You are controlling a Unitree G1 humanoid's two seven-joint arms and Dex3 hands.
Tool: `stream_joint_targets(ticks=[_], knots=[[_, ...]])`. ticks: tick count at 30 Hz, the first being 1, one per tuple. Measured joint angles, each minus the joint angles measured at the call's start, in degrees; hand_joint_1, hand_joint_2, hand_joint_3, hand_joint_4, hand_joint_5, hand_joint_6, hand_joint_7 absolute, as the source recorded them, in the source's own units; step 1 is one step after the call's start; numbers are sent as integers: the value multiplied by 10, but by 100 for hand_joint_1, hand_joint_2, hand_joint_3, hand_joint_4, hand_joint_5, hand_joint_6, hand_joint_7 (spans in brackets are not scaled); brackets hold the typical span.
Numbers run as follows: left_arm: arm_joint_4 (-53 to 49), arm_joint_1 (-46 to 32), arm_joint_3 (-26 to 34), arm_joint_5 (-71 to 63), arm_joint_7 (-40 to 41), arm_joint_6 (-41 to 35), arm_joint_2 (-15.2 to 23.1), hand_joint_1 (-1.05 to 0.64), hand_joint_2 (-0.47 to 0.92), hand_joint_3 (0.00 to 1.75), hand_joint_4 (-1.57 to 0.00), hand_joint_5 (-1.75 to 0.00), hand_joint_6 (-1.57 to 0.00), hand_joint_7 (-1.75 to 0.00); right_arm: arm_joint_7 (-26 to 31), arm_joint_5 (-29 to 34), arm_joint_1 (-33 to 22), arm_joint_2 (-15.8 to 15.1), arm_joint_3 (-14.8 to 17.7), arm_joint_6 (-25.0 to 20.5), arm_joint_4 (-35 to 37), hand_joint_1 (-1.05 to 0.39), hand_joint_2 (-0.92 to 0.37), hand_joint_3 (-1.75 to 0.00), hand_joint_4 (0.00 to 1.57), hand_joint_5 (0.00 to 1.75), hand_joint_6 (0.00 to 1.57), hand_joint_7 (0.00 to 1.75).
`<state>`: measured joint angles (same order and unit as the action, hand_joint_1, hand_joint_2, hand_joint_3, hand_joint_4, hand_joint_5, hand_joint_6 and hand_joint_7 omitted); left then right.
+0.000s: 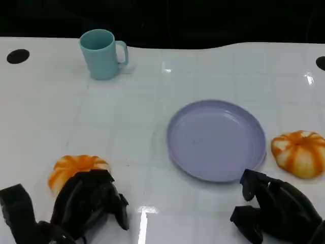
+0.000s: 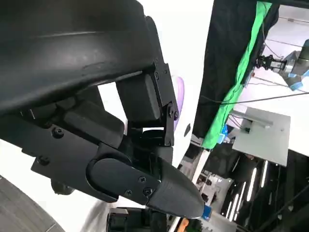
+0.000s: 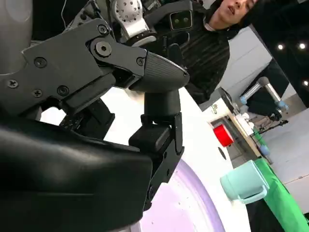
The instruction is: Grasp the bread from the table and place it into the plate.
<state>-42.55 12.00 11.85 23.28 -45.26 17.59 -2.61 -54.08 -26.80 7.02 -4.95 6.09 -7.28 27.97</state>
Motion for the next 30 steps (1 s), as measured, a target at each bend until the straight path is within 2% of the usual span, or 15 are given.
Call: stream_joint_targets(ticks=[4,8,13,17,20,22,23,24,25,26,28,30], knots=[[8,-1,-3,-23,29,30,1,-105,81,4,-157,-85,-157,-58,1,0,0,0,0,0,0,-62,-72,-89,115,175,98,169],[13,-3,-13,-56,42,85,14,-105,86,1,-157,-50,-154,-19,6,1,0,1,0,0,-1,-61,-72,-90,115,175,99,168],[18,-3,-37,-107,48,131,53,-105,89,1,-149,-33,-138,-3,4,0,0,4,0,2,-1,-62,-71,-88,114,175,100,164],[33,-2,-49,-135,64,151,78,-105,87,0,-140,-27,-112,0,6,3,0,5,-1,2,0,-62,-72,-89,116,175,100,169],[60,-4,-60,-180,105,170,101,-105,87,0,-132,-28,-100,0,7,6,0,5,-1,7,1,-63,-72,-89,115,175,98,169],[83,-8,-69,-221,139,176,119,-105,88,0,-95,-84,-91,-4,7,5,0,5,-1,10,1,-63,-72,-89,113,175,98,167],[95,-10,-74,-241,155,179,127,-105,88,0,-76,-111,-85,-9,7,6,0,5,-1,11,1,-63,-72,-89,114,175,99,167],[106,-13,-80,-261,170,180,135,-105,90,1,-56,-135,-71,-24,7,5,0,5,-1,11,1,-63,-71,-89,115,175,99,167],[117,-15,-83,-280,186,181,141,-105,91,4,-34,-158,-33,-94,7,5,0,5,-1,10,1,-62,-72,-89,114,175,99,167],[128,-17,-88,-303,204,182,149,-105,92,6,-22,-168,-13,-135,7,5,0,6,-1,10,1,-62,-72,-88,114,175,99,166],[152,-22,-97,-347,236,183,166,-105,92,10,-8,-173,-3,-160,6,5,0,6,-1,10,1,-62,-71,-88,114,175,99,165],[185,-29,-104,-386,263,175,183,-105,92,12,-2,-174,-1,-168,5,4,0,7,-1,10,2,-61,-72,-88,115,175,100,166]])
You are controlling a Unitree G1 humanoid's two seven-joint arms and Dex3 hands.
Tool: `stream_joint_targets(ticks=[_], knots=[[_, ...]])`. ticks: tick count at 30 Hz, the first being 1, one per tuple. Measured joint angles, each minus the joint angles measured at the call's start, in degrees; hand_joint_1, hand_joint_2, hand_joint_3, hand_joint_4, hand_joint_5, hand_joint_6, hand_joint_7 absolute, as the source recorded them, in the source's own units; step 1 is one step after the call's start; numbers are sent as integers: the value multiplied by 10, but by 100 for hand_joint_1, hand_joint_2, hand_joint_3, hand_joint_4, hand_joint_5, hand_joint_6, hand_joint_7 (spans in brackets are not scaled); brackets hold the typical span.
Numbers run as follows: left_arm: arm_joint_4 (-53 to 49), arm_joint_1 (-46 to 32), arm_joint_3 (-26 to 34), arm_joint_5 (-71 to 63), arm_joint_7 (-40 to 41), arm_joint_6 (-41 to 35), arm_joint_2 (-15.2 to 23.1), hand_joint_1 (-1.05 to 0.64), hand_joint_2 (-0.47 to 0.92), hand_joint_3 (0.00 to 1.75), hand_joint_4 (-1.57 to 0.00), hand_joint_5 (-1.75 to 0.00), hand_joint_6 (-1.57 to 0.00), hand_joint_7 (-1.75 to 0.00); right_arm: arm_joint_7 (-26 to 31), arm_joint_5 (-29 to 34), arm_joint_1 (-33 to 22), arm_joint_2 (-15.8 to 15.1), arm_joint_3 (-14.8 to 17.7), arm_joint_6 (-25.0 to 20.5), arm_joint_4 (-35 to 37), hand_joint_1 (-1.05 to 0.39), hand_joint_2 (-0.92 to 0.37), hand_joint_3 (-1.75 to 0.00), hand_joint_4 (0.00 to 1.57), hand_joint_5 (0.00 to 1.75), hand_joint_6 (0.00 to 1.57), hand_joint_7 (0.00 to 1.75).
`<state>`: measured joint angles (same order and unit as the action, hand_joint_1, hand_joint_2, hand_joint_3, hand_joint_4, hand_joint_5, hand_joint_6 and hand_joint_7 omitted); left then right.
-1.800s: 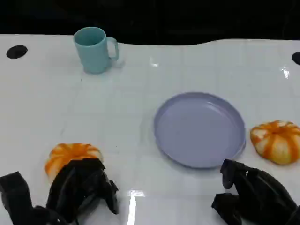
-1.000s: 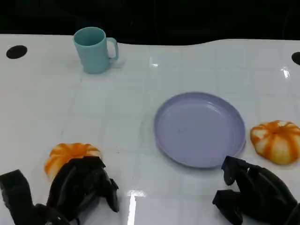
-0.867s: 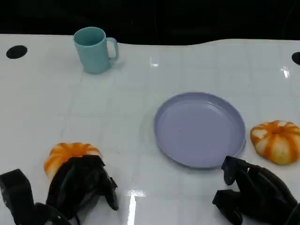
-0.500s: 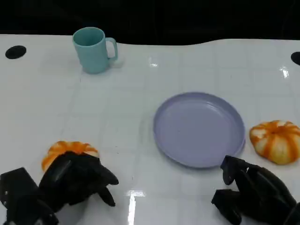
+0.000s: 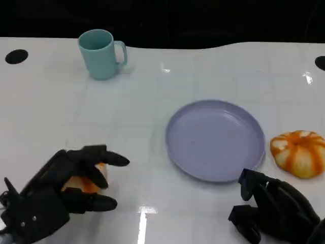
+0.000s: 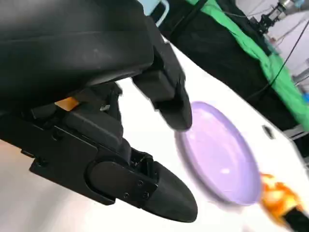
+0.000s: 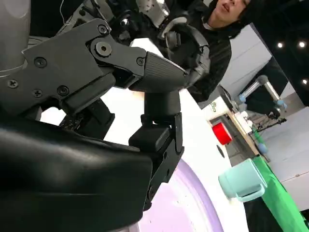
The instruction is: Grasp the bread from the table and place it into the plate.
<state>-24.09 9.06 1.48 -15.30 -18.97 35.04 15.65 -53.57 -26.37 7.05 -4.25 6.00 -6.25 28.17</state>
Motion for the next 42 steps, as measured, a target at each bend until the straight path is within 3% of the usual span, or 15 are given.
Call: stream_joint_targets(ticks=[10,18,25,42], knots=[[186,-31,-40,-235,81,-139,83,-105,92,23,0,-175,0,-175,-5,1,1,2,1,2,3,-61,-70,-92,113,175,98,166],[233,-24,-99,-372,82,-260,104,-105,88,16,0,-175,0,-175,-9,1,2,2,3,3,7,-62,-70,-92,112,175,98,167],[186,8,-145,-413,118,-297,105,-105,90,15,0,-175,0,-175,-10,0,4,3,4,1,8,-62,-71,-91,114,175,98,169],[-44,128,-235,-416,199,-336,93,-105,86,9,0,-175,0,-175,-10,1,5,3,4,2,8,-62,-70,-92,114,175,98,168]])
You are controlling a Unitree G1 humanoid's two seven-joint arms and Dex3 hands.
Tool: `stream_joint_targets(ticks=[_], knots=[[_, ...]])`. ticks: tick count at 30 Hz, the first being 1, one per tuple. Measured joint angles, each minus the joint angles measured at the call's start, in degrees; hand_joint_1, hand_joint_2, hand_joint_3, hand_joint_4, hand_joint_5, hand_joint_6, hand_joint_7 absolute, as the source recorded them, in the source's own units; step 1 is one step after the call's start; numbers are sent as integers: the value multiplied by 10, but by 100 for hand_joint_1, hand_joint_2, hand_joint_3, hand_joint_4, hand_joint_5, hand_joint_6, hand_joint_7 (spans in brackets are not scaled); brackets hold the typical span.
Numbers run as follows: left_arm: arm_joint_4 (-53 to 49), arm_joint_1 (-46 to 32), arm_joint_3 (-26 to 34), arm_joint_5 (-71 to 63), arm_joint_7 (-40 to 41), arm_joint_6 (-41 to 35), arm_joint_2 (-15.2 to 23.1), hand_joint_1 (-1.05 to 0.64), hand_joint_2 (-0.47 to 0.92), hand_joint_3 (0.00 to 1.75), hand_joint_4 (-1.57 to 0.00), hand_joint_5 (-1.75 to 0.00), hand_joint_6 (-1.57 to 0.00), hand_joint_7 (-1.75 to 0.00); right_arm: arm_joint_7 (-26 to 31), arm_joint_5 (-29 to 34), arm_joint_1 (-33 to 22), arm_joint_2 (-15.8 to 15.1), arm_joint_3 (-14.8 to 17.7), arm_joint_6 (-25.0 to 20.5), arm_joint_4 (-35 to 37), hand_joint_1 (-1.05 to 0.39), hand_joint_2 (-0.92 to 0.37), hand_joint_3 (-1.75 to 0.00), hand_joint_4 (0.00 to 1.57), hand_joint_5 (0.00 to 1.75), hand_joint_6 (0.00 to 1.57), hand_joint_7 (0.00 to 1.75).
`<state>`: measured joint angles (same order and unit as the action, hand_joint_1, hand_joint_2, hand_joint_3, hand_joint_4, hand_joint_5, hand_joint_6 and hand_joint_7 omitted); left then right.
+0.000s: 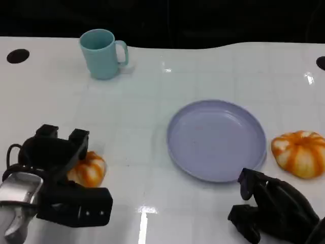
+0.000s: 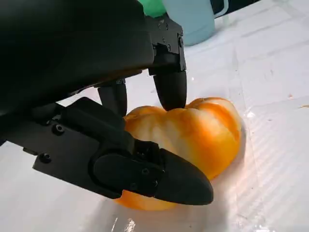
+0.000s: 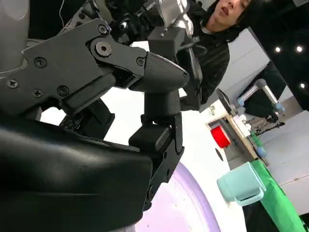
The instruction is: Grasp the bread from the table and place it into the plate.
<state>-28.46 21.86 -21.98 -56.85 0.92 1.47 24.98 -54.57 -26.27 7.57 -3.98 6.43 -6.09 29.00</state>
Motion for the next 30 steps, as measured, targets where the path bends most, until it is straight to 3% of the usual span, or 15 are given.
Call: stream_joint_targets(ticks=[8,10,12,13,14,15,16,17,19,23,30], knots=[[-125,65,-34,33,32,22,-14,-105,82,5,-3,-175,0,-175,1,1,1,0,0,-2,2,-61,-70,-92,114,175,98,167],[-151,74,-39,44,46,34,-17,-105,81,5,-26,-175,0,-175,1,1,1,0,0,-2,2,-62,-70,-90,113,175,99,165],[-177,81,-42,60,60,49,-20,-105,79,8,-92,-165,-38,-175,1,0,1,0,0,-3,2,-64,-73,-83,113,175,100,165],[-192,86,-43,67,72,60,-21,-105,66,35,-112,-155,-49,-175,1,0,2,0,0,-5,2,-64,-74,-82,113,175,100,165],[-206,91,-44,74,84,72,-21,-105,35,102,-137,-136,-79,-162,1,0,2,0,0,-8,2,-62,-74,-81,113,175,100,166],[-221,96,-45,81,97,85,-22,-105,21,133,-147,-128,-98,-147,1,0,2,0,1,-11,2,-60,-74,-81,113,175,99,166],[-235,101,-47,85,109,98,-22,-105,14,149,-152,-123,-108,-139,0,-1,1,0,1,-11,2,-59,-75,-81,113,175,99,167],[-250,109,-50,87,117,108,-22,-105,11,164,-155,-115,-132,-114,-1,-1,1,-1,1,-11,2,-58,-74,-80,113,175,98,167],[-275,124,-55,92,130,122,-23,-105,12,172,-157,-109,-151,-94,-4,0,2,-1,1,-10,3,-57,-74,-79,113,175,97,167],[-316,144,-68,98,165,134,-26,-105,26,175,-157,-125,-157,-110,-5,6,1,-2,1,10,3,-56,-75,-78,111,175,96,168],[-368,156,-93,100,251,147,-36,-105,39,175,-157,-155,-157,-137,6,21,-5,-3,-1,39,-6,-54,-77,-76,111,175,94,170]])
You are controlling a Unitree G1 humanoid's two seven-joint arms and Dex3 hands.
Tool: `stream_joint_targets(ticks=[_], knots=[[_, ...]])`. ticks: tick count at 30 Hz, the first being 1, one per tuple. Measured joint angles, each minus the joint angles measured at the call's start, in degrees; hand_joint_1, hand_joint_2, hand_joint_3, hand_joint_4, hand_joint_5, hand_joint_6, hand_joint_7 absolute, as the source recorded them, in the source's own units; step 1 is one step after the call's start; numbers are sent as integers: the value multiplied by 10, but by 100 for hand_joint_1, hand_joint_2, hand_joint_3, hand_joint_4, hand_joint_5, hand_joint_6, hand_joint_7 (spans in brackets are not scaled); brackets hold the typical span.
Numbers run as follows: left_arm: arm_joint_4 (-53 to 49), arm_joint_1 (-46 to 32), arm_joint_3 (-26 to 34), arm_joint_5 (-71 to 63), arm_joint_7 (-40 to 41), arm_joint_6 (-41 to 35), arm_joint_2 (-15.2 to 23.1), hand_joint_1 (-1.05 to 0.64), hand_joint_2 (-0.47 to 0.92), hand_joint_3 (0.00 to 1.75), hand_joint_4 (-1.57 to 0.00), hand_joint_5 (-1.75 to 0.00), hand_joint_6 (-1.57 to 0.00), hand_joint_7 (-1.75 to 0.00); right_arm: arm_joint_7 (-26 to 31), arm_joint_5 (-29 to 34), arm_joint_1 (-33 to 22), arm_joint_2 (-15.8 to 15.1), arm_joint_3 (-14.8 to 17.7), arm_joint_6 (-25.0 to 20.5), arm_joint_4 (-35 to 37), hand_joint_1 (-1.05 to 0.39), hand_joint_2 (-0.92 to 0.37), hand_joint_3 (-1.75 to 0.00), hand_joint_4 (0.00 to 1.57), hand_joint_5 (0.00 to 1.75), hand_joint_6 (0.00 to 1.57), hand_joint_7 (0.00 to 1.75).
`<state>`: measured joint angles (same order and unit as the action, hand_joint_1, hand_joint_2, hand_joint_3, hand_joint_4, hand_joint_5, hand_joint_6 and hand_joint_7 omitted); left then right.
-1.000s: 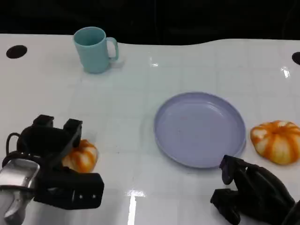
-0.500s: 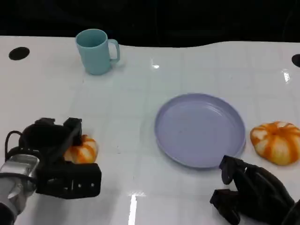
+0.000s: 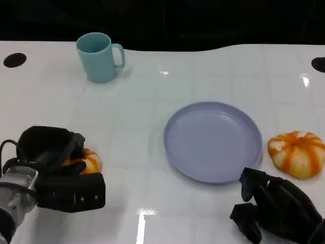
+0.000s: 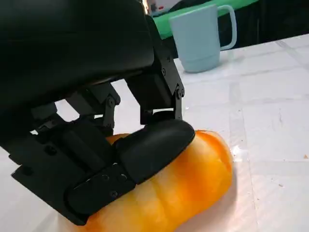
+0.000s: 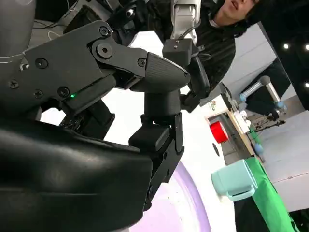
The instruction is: Grasp the bread from the table and place it into the plate.
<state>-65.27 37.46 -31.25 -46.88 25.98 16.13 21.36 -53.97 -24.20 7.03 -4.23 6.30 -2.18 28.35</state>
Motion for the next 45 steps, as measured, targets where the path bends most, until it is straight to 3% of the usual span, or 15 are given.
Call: stream_joint_targets(ticks=[5,8,11,16,27,36,45], knots=[[-19,-2,-8,7,45,20,-2,-105,47,175,-157,-173,-157,-158,5,3,-2,0,-2,4,-4,-54,-78,-75,111,175,94,171],[-20,-9,1,21,74,40,-2,-105,51,175,-157,-174,-157,-159,10,3,-4,0,-5,4,-7,-54,-78,-75,112,175,93,173],[-18,-18,15,38,98,65,-2,-105,55,175,-157,-175,-157,-173,10,3,-5,-2,-6,5,-7,-54,-78,-74,111,175,92,173],[-12,-23,41,72,117,119,-10,-105,70,175,-157,-175,-157,-175,10,3,-4,-2,-6,5,-7,-54,-77,-75,113,175,93,174],[-3,-22,93,145,51,201,-51,-105,70,163,-157,-175,-157,-175,12,3,-5,-3,-7,7,-14,-55,-80,-73,112,175,94,173],[-8,5,132,195,1,229,-106,-105,75,129,-157,-173,-157,-174,10,1,-6,-3,-7,6,-14,-54,-80,-70,109,175,91,173],[-31,52,153,224,-44,228,-161,-105,79,113,-156,-166,-157,-168,14,4,-9,-3,-10,11,-16,-54,-81,-70,111,175,91,175]])
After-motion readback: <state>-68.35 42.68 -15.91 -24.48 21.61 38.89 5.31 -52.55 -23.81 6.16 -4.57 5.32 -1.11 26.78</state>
